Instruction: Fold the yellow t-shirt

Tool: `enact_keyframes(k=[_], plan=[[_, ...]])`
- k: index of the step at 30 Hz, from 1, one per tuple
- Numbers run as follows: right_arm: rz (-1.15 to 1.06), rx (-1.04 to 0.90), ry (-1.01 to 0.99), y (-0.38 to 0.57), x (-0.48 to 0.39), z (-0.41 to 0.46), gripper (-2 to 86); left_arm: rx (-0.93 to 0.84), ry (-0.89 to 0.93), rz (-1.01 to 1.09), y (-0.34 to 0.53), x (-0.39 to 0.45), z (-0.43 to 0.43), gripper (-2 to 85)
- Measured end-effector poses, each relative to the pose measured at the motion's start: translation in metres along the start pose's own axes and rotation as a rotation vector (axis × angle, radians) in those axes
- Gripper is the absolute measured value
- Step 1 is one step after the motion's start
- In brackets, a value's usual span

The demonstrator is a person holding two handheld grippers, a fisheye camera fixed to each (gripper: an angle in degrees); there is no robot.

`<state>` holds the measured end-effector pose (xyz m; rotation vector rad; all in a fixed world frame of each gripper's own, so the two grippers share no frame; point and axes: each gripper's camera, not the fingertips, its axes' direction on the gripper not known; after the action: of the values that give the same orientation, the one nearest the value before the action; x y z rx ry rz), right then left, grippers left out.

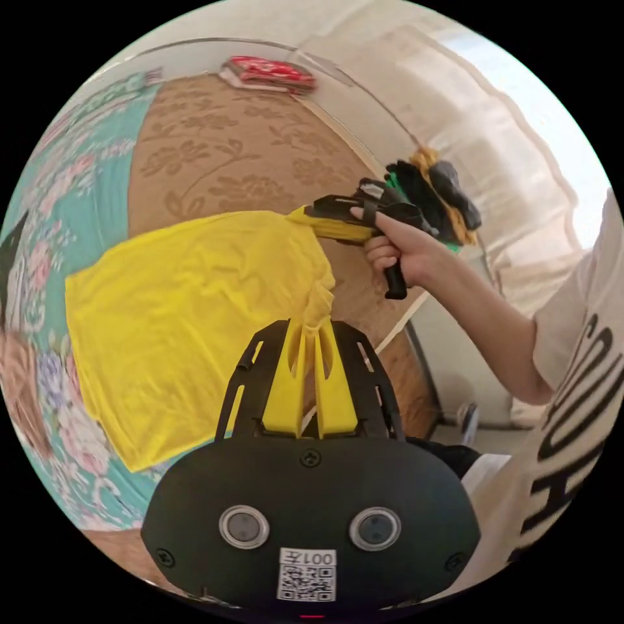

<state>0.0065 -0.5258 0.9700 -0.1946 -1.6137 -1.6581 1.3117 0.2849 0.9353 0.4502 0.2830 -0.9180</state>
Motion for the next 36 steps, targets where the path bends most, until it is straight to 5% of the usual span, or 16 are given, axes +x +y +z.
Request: enact_keyframes(k=[6, 11, 16, 23, 29, 36], plan=[[-0.478, -0.334, 0.120, -0.009, -0.161, 0.178, 0.7, 0.168, 0.008, -0.390, 0.071, -0.151, -0.068, -0.8], [-0.536, -0.546, 0.177, 0.011, -0.174, 0.327, 1.2, 0.142, 0.038, -0.681, 0.153, -0.302, -0.069, -0.9], [-0.519, -0.425, 0.108, 0.054, -0.194, 0.320, 2.3, 0.251, 0.310, -0.848, 0.215, -0.395, -0.057, -1.3], [-1.113, -0.142, 0.786, 0.179, -0.285, 0.295, 3.8, 0.341, 0.505, -0.941, 0.262, -0.476, -0.062, -1.0], [-1.057, -0.210, 1.148, 0.200, -0.276, 0.339, 8.8, 0.425, 0.549, -1.128, 0.306, -0.527, -0.071, 0.2], [-0.738, -0.337, 0.909, 0.205, -0.253, 0.324, 12.4, 0.199, 0.360, -0.838, 0.268, -0.554, -0.098, 7.0]])
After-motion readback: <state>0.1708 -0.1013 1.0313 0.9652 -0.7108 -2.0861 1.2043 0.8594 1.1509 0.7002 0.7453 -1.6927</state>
